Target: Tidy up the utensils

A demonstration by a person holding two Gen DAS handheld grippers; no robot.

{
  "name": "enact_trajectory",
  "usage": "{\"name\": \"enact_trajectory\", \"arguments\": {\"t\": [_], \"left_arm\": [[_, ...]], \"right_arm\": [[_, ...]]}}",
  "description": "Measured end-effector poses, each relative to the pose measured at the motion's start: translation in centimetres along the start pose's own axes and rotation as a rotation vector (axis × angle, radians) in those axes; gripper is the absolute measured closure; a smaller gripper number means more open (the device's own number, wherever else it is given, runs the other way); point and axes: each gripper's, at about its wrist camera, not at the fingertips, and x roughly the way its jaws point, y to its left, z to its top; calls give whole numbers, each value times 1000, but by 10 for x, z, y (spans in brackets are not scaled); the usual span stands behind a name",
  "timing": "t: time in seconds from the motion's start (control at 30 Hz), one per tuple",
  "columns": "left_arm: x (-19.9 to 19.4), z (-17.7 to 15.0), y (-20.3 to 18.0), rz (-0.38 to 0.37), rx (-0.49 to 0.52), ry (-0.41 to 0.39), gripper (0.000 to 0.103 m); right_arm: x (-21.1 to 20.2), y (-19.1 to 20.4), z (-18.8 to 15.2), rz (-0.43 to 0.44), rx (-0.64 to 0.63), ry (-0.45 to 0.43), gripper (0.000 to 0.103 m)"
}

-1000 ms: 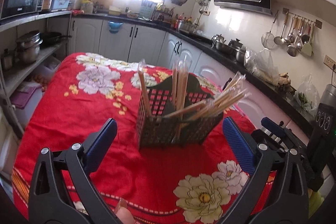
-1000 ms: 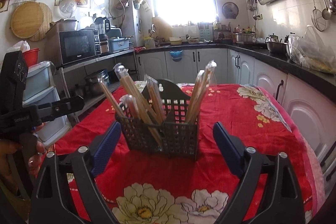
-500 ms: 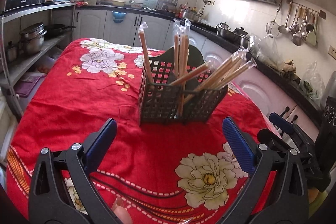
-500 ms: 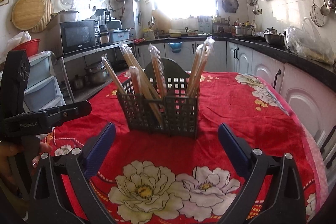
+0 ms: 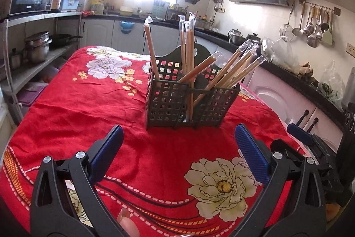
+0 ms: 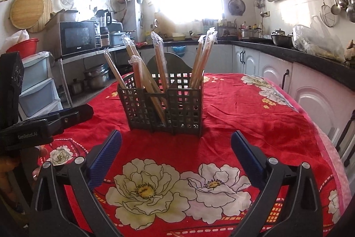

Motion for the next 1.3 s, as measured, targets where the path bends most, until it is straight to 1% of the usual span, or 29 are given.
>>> {"name": "enact_trajectory", "arguments": {"t": [0.1, 0.17, 0.27, 0.4, 0.53, 1.0, 1.3], "left_arm": [[0, -4, -1, 22, 23, -32, 11], [0, -7, -2, 28, 37, -40, 11], [-2, -11, -2, 17, 30, -75, 11], [0, -18, -6, 16, 58, -104, 11], [3, -23, -11, 49, 80, -97, 10], [4, -25, -4, 37, 48, -92, 10], [3, -25, -3, 38, 47, -96, 10]], "right_arm": [[-2, 0, -5, -14, -7, -28, 7], [-3, -2, -8, -24, -6, -53, 6], [-5, -3, -10, -28, 7, -78, 6], [-7, -7, -11, -39, 24, -104, 6], [-6, -7, -12, -44, 29, -103, 6], [-4, -3, -16, -44, 14, -98, 6], [-4, -3, -16, -45, 14, -99, 6]]}}
